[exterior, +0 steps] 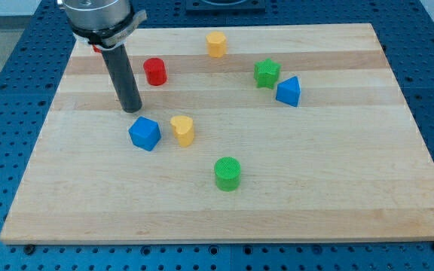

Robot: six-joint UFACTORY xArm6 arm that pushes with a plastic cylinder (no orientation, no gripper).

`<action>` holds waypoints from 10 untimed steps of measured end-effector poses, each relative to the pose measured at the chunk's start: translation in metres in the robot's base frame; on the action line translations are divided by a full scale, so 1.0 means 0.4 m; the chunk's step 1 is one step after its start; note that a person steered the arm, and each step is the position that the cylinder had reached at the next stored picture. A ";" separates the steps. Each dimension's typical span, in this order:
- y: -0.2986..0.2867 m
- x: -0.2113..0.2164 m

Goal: Slightly push red circle towards right

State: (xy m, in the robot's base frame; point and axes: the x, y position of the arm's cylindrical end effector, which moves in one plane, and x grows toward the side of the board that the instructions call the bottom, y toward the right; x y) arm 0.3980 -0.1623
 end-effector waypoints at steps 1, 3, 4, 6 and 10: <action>-0.003 -0.030; -0.003 -0.052; -0.003 -0.074; -0.003 -0.143; 0.019 -0.154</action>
